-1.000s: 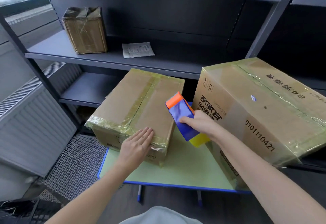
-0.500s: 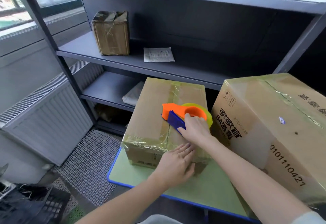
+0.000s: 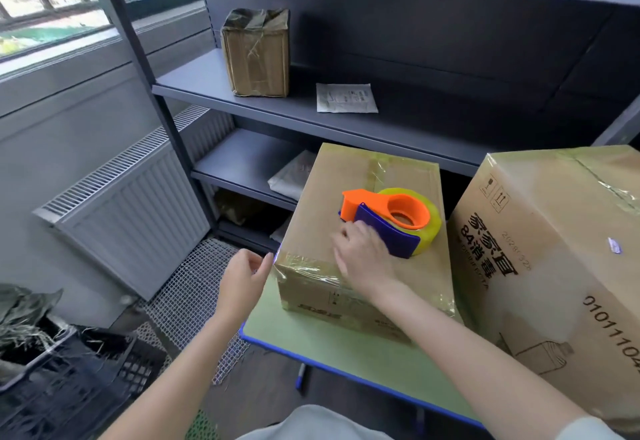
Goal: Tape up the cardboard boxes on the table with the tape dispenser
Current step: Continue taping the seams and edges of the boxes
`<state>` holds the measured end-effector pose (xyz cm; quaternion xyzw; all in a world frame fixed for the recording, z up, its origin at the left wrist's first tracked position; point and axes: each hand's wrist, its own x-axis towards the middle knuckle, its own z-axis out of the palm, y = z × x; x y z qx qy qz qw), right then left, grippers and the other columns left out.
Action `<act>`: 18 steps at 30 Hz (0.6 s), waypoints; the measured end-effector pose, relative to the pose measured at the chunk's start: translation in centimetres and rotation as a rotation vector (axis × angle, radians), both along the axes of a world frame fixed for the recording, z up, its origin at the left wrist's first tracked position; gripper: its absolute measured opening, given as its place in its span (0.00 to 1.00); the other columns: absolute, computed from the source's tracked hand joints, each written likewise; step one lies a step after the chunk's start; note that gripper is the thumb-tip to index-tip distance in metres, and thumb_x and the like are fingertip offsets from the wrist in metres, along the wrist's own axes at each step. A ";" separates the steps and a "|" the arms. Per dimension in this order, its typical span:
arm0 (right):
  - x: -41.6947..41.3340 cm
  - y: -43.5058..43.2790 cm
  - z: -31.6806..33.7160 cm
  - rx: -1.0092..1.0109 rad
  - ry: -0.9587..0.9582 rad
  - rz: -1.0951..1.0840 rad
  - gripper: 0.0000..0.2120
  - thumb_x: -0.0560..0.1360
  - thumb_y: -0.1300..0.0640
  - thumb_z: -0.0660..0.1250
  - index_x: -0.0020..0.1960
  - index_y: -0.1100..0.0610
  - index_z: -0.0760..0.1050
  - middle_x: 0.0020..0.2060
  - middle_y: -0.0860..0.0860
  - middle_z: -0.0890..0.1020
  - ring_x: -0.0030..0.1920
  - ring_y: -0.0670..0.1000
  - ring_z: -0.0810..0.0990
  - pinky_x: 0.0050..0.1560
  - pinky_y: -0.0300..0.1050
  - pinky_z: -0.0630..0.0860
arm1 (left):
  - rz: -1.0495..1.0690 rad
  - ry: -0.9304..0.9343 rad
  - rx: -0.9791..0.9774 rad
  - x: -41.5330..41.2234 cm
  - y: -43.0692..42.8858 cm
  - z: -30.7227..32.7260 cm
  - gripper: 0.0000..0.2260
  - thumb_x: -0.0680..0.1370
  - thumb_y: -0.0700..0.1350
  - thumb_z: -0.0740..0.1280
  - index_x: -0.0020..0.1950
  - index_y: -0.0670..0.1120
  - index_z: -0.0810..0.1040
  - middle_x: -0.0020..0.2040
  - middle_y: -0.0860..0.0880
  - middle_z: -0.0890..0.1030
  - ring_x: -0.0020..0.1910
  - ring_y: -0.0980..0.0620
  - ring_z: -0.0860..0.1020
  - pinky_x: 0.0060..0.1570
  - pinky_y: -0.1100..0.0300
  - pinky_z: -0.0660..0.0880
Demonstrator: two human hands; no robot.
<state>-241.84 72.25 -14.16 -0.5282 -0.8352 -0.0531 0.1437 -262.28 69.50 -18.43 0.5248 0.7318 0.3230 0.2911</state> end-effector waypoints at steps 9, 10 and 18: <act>-4.7 0.7 -0.8 -0.364 0.062 0.200 0.15 0.81 0.53 0.58 0.65 0.51 0.75 0.39 0.53 0.68 0.48 0.57 0.72 0.43 0.46 0.64 | -0.305 0.023 -0.051 -1.6 0.0 0.5 0.15 0.79 0.50 0.64 0.40 0.42 0.80 0.36 0.51 0.81 0.33 0.56 0.75 0.33 0.65 0.70; -4.9 0.8 -0.9 -0.370 0.062 0.223 0.15 0.81 0.53 0.59 0.66 0.51 0.75 0.40 0.53 0.68 0.49 0.57 0.72 0.43 0.46 0.63 | -0.326 0.053 -0.043 -1.8 0.1 0.5 0.13 0.78 0.50 0.65 0.40 0.42 0.81 0.36 0.51 0.81 0.34 0.55 0.76 0.35 0.65 0.71; -5.4 0.6 -1.5 -0.267 0.020 0.303 0.18 0.74 0.51 0.70 0.63 0.52 0.77 0.40 0.56 0.76 0.43 0.56 0.74 0.40 0.43 0.62 | -0.460 0.212 0.158 -3.2 1.2 -1.2 0.10 0.76 0.50 0.68 0.40 0.46 0.82 0.31 0.56 0.76 0.30 0.60 0.72 0.31 0.64 0.67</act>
